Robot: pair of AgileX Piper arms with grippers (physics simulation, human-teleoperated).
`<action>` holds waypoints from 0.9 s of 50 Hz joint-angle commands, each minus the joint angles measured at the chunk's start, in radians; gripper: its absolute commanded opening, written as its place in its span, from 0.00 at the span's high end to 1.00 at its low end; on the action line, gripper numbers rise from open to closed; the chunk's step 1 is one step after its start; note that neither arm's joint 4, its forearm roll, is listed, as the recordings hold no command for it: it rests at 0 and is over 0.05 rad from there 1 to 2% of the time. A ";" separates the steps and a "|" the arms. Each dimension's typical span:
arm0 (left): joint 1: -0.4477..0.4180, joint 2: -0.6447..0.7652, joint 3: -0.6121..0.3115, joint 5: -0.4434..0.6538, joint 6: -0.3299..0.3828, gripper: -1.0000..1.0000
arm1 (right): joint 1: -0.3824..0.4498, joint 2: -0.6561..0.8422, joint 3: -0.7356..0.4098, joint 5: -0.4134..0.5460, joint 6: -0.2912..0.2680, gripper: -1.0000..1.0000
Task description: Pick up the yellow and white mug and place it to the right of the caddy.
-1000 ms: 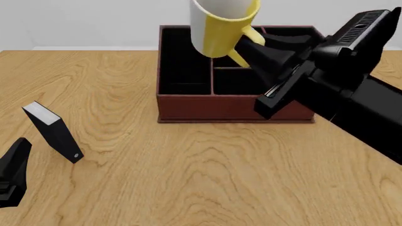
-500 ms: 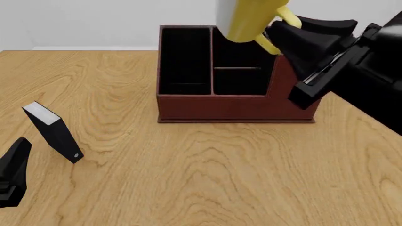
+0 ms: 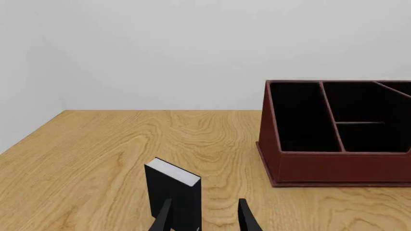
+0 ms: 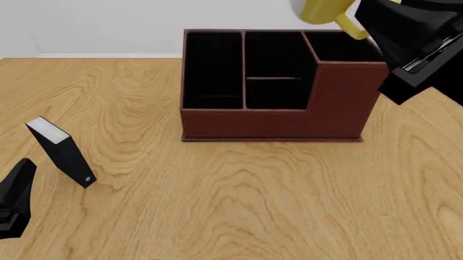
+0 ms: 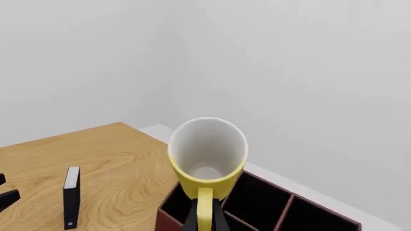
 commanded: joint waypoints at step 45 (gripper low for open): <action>0.000 0.000 0.000 0.000 0.000 0.00 | -0.275 -0.196 0.018 0.136 0.000 1.00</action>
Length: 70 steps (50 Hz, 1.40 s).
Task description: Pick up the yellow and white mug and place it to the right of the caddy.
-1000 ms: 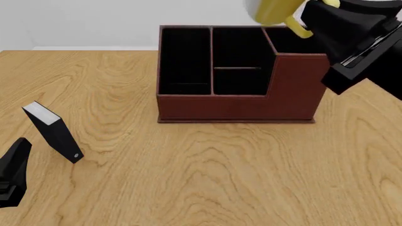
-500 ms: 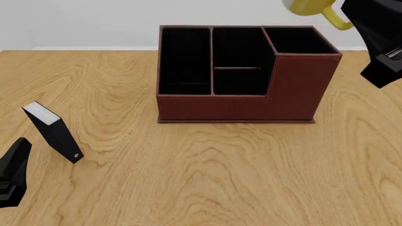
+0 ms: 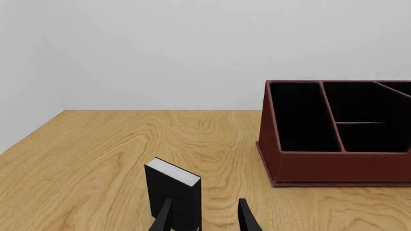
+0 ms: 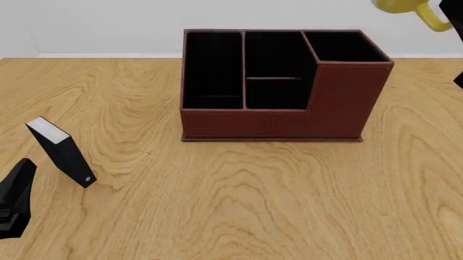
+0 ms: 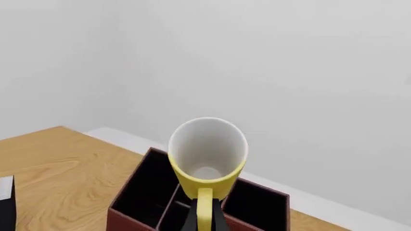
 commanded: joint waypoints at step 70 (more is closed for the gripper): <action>0.000 0.000 0.000 0.000 0.000 0.00 | -0.350 0.088 -0.007 -0.085 0.068 1.00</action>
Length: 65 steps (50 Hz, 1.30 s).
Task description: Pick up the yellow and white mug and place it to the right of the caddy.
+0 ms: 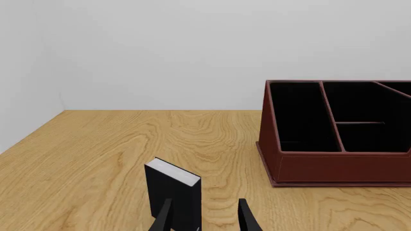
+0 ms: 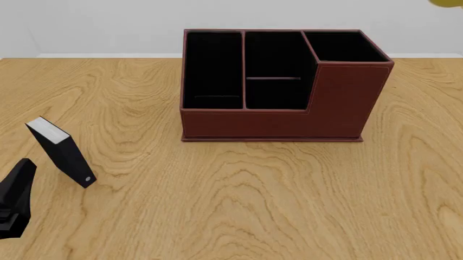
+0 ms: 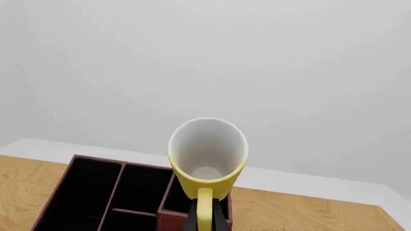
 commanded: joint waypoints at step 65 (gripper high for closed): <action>0.000 0.000 0.000 0.000 0.000 0.00 | -0.210 0.255 0.087 -0.223 0.032 1.00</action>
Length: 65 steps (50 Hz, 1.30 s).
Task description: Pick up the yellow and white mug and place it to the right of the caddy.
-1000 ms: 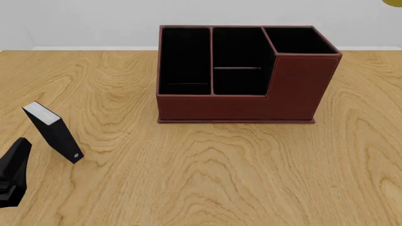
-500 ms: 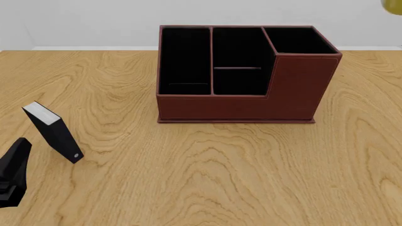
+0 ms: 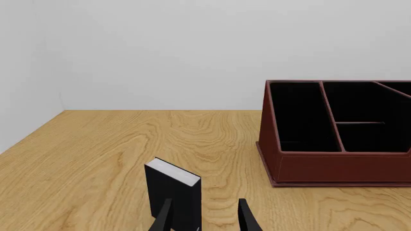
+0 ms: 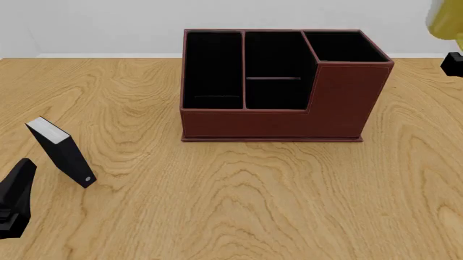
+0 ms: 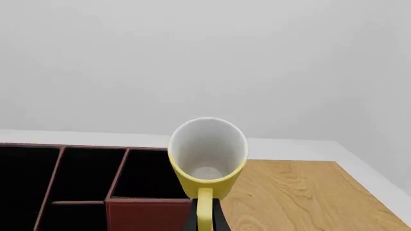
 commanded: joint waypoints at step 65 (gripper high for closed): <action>0.000 0.000 0.000 0.000 0.000 0.00 | -0.086 0.290 0.084 -0.244 0.035 1.00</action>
